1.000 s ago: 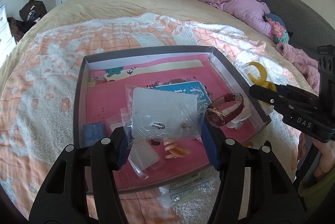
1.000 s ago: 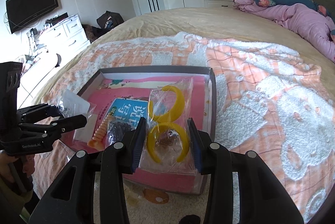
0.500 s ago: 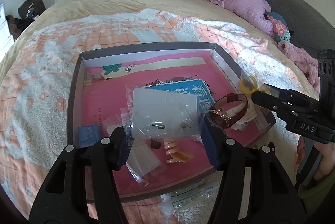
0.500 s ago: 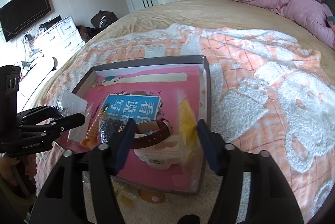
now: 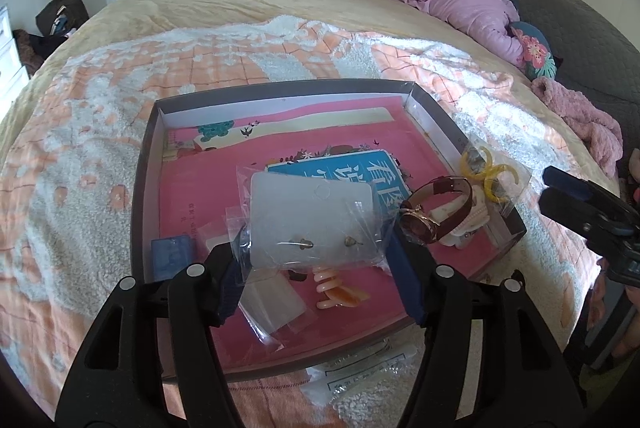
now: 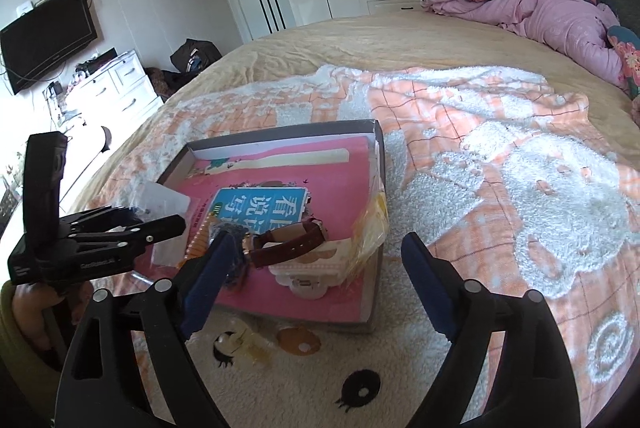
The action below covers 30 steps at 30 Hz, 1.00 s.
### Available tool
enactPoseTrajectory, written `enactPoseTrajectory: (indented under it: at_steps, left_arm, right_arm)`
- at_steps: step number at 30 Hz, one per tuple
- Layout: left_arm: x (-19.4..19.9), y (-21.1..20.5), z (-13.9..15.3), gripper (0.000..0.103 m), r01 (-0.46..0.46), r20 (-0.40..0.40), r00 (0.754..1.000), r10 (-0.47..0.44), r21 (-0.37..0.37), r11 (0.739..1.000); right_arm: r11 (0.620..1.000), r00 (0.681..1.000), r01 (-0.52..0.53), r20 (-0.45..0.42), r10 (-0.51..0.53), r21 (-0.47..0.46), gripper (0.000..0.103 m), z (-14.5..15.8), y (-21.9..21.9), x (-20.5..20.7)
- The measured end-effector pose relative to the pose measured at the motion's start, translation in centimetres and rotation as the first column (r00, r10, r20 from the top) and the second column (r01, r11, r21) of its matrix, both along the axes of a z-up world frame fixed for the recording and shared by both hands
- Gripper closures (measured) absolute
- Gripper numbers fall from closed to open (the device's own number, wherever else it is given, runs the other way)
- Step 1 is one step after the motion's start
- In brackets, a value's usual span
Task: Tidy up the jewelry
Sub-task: 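Withdraw both tools from the tray toward the pearl hair clip and clear bag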
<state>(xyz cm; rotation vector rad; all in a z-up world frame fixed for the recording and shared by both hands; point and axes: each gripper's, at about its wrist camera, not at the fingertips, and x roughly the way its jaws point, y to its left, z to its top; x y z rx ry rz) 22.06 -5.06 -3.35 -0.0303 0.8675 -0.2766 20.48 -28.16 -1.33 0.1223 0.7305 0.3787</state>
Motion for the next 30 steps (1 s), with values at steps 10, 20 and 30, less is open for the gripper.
enactPoseTrajectory:
  at_steps: [10, 20, 30]
  left_arm:
    - [-0.9, 0.2, 1.3, 0.04, -0.008, 0.02, 1.0, 0.008, 0.003, 1.0]
    - [-2.4, 0.6, 3.8, 0.031, -0.024, 0.071, 0.997, 0.024, 0.001, 1.0]
    - [-4.9, 1.1, 6.5, 0.019, -0.042, 0.131, 0.991, 0.041, 0.005, 0.999]
  right_arm:
    - [1.0, 0.999, -0.001, 0.046, 0.001, -0.001, 0.012, 2.1, 0.1, -1.9]
    - [1.0, 0.996, -0.004, 0.086, 0.003, 0.007, 0.012, 3.9, 0.2, -3.5]
    - [1.0, 0.99, -0.006, 0.142, 0.005, 0.01, 0.007, 6.1, 0.4, -5.5]
